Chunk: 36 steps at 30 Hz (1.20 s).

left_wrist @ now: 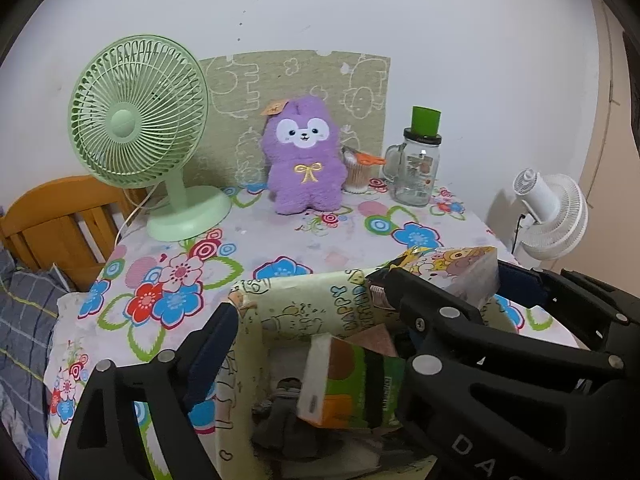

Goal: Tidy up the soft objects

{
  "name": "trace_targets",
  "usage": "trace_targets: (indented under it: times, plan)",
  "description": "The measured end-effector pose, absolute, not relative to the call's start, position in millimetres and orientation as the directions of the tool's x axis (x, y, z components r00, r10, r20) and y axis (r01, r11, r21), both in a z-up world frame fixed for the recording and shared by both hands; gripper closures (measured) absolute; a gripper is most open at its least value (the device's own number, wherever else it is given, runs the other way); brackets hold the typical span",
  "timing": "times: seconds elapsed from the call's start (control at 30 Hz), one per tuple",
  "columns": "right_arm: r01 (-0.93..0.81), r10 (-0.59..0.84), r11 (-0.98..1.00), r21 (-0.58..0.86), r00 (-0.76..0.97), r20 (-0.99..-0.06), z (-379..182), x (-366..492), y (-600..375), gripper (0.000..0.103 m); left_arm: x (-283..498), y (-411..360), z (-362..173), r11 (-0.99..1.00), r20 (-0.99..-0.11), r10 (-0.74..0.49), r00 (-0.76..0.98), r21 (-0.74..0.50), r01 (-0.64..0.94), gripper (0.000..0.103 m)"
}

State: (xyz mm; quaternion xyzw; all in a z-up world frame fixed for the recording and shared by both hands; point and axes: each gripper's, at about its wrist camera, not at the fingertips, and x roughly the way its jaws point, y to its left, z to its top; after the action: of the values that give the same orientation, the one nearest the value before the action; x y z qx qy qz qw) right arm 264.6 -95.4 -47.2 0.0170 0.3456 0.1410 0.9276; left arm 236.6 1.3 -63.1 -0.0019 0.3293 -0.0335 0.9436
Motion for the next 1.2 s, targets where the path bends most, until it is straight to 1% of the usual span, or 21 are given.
trace_targets:
  times: [0.2, 0.3, 0.33, 0.4, 0.57, 0.67, 1.1, 1.2]
  plan:
    - [-0.269, 0.286, 0.955, 0.125, 0.718, -0.635, -50, 268, -89, 0.043, 239, 6, -66, 0.999, -0.628, -0.052, 0.776, -0.021, 0.05, 0.011]
    - [-0.279, 0.292, 0.952, 0.123, 0.718, -0.632, -51, 269, -87, 0.041, 238, 9, -67, 0.999, -0.63, -0.048, 0.775, -0.019, 0.046, 0.01]
    - [-0.283, 0.297, 0.951, 0.126, 0.717, -0.631, -51, 269, -86, 0.04, 238, 9, -67, 0.999, -0.63, -0.047, 0.775, -0.017, 0.046, 0.009]
    - [-0.296, 0.311, 0.946, 0.134, 0.705, -0.637, -53, 270, -84, 0.029, 236, 11, -67, 0.999, -0.629, -0.052, 0.775, -0.021, 0.05, 0.006]
    - [-0.296, 0.321, 0.943, 0.151, 0.696, -0.642, -55, 267, -83, 0.025, 232, 11, -67, 0.999, -0.628, -0.048, 0.777, -0.014, 0.05, 0.006]
    - [-0.291, 0.313, 0.946, 0.145, 0.694, -0.648, -55, 264, -83, 0.018, 229, 9, -67, 0.999, -0.627, -0.044, 0.777, -0.007, 0.051, 0.005]
    - [-0.263, 0.28, 0.957, 0.124, 0.721, -0.634, -48, 233, -93, 0.017, 202, 1, -62, 0.997, -0.613, -0.063, 0.788, -0.008, 0.074, 0.004]
    - [-0.256, 0.269, 0.96, 0.114, 0.728, -0.63, -46, 226, -97, 0.016, 196, -2, -61, 0.997, -0.61, -0.067, 0.79, -0.009, 0.077, 0.002]
